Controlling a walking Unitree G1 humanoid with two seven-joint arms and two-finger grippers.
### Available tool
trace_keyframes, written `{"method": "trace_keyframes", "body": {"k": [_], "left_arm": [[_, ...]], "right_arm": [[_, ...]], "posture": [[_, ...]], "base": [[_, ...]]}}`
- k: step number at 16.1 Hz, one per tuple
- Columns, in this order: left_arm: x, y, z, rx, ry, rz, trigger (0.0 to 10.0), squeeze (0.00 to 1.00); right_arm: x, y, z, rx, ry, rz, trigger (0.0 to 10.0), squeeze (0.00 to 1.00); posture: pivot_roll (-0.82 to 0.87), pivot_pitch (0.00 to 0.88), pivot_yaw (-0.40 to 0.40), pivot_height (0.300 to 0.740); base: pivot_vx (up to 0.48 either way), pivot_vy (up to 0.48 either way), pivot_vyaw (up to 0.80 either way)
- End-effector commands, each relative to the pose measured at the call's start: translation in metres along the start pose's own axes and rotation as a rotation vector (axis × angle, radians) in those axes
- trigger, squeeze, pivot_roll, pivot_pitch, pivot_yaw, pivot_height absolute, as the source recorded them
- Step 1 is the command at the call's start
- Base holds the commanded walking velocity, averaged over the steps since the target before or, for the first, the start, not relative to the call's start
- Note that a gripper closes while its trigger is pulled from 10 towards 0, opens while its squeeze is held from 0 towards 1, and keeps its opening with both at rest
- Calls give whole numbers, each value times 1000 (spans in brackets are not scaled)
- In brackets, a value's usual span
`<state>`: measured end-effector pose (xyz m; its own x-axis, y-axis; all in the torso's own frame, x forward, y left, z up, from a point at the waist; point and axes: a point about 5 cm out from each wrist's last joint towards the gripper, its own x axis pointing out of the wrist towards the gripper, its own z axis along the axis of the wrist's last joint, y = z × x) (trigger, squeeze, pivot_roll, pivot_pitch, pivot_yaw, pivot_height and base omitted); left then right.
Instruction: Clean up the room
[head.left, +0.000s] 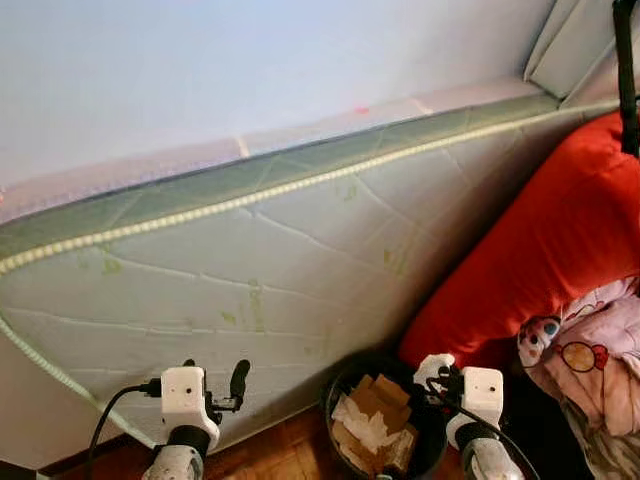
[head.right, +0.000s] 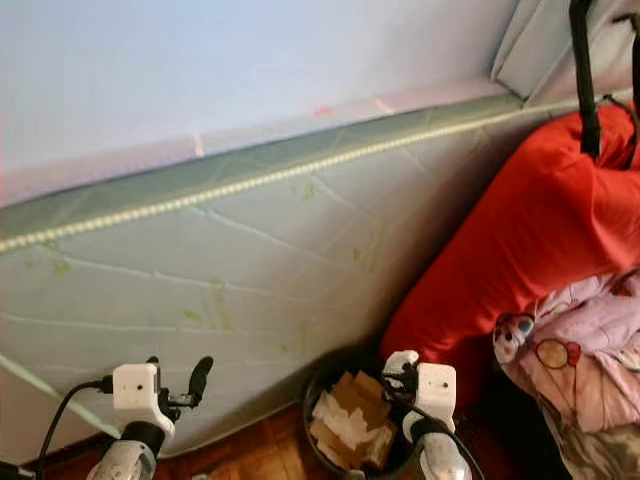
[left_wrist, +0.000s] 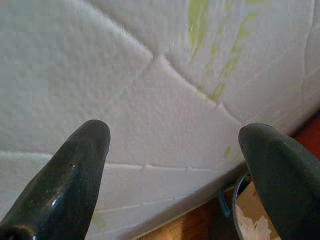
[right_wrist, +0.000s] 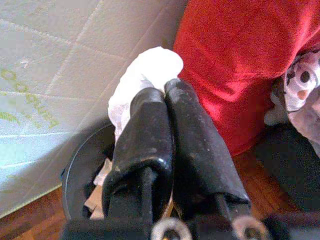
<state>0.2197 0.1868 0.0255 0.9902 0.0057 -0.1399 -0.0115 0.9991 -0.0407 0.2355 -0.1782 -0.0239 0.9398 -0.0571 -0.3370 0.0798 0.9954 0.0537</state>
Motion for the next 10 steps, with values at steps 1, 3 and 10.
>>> {"method": "trace_keyframes", "body": {"k": [1,3,10], "left_arm": [[-2,0,-2,15,20,0,10000,0],[-1,1,0,15,15,2,10000,0],[0,2,1,14,14,7,10000,0]], "right_arm": [[-3,-3,-3,4,9,-12,10000,0],[-2,-2,-4,0,16,-6,10000,0],[0,-3,-3,-1,26,-12,10000,0]], "posture": [[-39,130,-85,655],[-33,131,-86,655],[-35,131,-86,655]], "base": [[0,0,0],[0,0,0],[0,0,0]]}}
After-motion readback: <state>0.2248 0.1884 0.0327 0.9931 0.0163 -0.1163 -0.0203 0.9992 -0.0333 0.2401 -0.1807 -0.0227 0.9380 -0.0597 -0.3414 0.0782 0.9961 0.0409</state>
